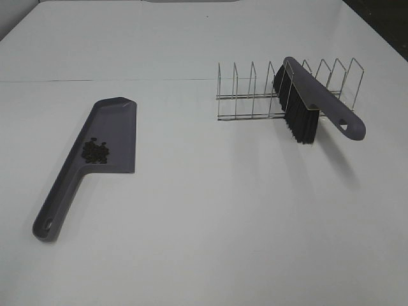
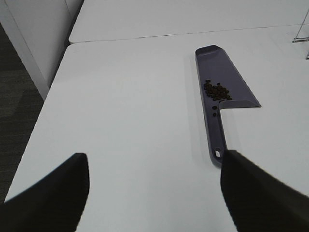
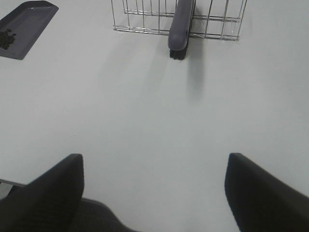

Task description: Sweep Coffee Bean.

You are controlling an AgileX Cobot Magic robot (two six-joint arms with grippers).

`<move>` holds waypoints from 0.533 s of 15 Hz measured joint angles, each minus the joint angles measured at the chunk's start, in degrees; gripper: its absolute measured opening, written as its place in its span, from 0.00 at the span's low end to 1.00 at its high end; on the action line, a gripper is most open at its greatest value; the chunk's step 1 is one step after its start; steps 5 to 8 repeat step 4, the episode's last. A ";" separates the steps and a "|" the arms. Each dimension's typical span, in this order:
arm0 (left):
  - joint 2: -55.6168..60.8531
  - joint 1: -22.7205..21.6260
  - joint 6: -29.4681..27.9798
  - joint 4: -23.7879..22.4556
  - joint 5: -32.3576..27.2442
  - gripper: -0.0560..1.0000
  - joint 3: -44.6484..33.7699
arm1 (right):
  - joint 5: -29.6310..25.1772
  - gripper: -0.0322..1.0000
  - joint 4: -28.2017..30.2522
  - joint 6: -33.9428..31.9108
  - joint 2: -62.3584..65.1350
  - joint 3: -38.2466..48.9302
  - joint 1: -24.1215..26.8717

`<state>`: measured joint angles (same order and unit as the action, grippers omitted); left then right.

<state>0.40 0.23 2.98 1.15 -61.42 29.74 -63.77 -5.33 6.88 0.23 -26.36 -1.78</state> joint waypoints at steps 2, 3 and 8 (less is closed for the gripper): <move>0.00 0.00 0.00 0.00 0.00 0.71 0.00 | 0.00 0.76 0.00 0.00 0.00 0.00 0.00; 0.00 0.00 0.00 0.00 0.00 0.71 0.00 | 0.00 0.76 0.00 0.00 0.00 0.00 0.00; 0.00 0.00 0.00 0.00 0.00 0.71 0.00 | 0.00 0.76 0.00 0.00 0.00 0.00 0.00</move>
